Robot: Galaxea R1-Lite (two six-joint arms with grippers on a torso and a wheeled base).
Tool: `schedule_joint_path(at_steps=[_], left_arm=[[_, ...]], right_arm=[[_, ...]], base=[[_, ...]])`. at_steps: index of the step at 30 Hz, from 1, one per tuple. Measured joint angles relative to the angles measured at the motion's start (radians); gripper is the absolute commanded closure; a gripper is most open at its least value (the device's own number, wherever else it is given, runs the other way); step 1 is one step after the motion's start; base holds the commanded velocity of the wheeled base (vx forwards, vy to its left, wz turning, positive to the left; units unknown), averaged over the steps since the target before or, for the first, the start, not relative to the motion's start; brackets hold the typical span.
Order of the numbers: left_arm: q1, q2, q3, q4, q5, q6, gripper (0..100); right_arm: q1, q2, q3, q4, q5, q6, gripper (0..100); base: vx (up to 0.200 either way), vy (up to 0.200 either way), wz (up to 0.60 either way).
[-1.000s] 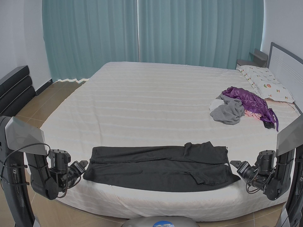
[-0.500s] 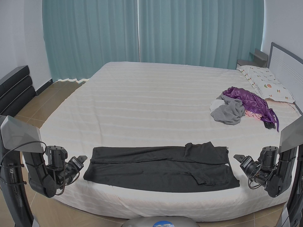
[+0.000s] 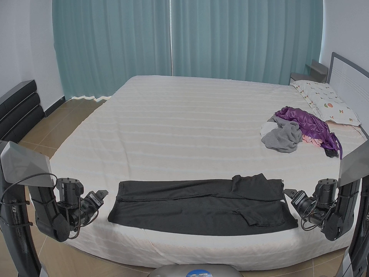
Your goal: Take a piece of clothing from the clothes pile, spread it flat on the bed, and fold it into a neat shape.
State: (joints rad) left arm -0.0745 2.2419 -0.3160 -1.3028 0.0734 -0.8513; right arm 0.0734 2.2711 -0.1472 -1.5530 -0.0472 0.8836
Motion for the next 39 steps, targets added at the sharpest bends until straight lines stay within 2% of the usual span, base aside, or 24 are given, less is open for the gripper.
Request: schedule_joint_path(at_steps=[2,20,39], left_arm=[[-0.011,-0.002,0.000,0.000,0.000,0.000,0],[-0.141,0.036,-0.100,0.036,0.000,-0.020,0],[-0.181,0.076,-0.133,0.101,0.019,-0.018,0]], right_arm=[[0.002,0.001,-0.001,0.000,0.000,0.000,0],[0.020,0.018,-0.003,0.000,0.006,0.028,0],[0.023,0.037,-0.004,0.000,0.006,0.029,0]], base=[[0.200,0.000,0.00],[0.000,0.000,0.00],[0.000,0.000,0.00]])
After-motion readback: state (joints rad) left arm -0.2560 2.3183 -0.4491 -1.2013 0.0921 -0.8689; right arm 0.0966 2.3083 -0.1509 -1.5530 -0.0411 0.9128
